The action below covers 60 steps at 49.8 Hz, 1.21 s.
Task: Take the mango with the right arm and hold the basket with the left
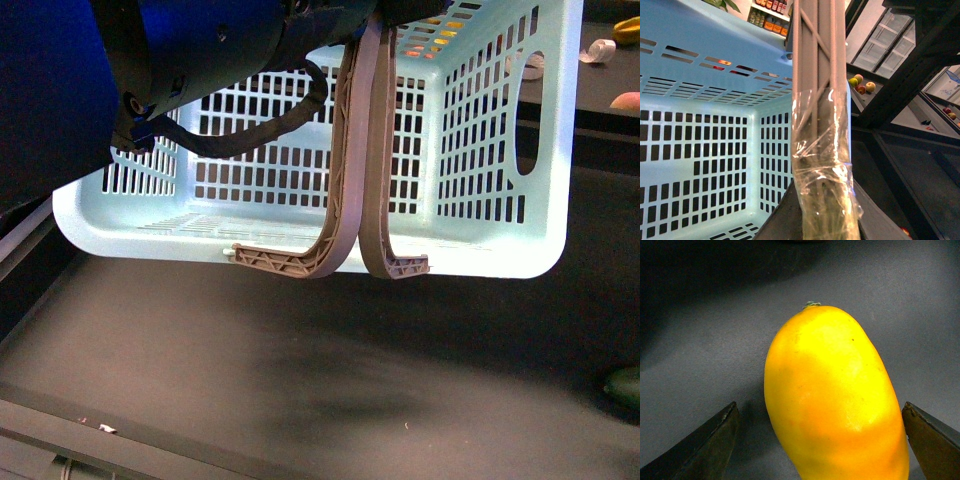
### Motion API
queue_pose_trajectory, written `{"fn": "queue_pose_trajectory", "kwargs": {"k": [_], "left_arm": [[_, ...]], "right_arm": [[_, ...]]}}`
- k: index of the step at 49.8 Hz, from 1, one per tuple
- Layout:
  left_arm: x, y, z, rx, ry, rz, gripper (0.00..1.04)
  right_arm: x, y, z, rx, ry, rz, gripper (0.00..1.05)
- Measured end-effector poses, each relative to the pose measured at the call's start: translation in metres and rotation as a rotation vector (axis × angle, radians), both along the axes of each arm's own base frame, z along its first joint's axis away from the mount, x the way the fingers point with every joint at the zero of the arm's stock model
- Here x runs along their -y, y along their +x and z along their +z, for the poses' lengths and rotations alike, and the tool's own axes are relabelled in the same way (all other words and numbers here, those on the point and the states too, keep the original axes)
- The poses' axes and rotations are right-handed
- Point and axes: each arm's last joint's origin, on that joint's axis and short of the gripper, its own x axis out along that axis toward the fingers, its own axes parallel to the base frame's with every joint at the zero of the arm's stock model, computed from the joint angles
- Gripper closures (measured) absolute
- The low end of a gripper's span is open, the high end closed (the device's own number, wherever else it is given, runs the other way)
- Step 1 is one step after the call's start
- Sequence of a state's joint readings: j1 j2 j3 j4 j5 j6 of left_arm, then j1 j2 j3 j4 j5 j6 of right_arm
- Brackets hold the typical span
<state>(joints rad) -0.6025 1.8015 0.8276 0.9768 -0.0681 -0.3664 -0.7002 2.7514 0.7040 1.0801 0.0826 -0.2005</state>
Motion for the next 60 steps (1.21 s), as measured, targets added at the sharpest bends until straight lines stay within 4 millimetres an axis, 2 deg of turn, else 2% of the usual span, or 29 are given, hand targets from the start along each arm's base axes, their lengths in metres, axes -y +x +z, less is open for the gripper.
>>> {"fn": "queue_pose_trajectory", "kwargs": {"k": [13,19,22,26,32,37,48,57,60], "left_arm": [[0.000,0.000,0.000,0.000,0.000,0.000,0.97],[0.000,0.000,0.000,0.000,0.000,0.000,0.97],[0.000,0.000,0.000,0.000,0.000,0.000,0.97],[0.000,0.000,0.000,0.000,0.000,0.000,0.97],[0.000,0.000,0.000,0.000,0.000,0.000,0.97],[0.000,0.000,0.000,0.000,0.000,0.000,0.97],[0.000,0.000,0.000,0.000,0.000,0.000,0.97],[0.000,0.000,0.000,0.000,0.000,0.000,0.97],[0.000,0.000,0.000,0.000,0.000,0.000,0.97]], "right_arm": [[0.002,0.001,-0.008,-0.023,-0.011,0.007,0.09],[0.002,0.000,-0.009,-0.034,-0.019,0.012,0.29],[0.002,-0.001,-0.009,-0.035,-0.017,0.014,0.35],[0.002,-0.003,-0.007,-0.032,-0.012,0.016,0.40],[-0.001,-0.005,0.002,-0.015,0.008,0.029,0.41],[-0.005,-0.003,0.017,0.017,0.025,0.044,0.41],[-0.022,0.019,0.077,0.165,0.065,0.111,0.41],[-0.053,0.037,0.133,0.290,0.117,0.188,0.41],[-0.070,0.047,0.159,0.354,0.139,0.228,0.42]]}}
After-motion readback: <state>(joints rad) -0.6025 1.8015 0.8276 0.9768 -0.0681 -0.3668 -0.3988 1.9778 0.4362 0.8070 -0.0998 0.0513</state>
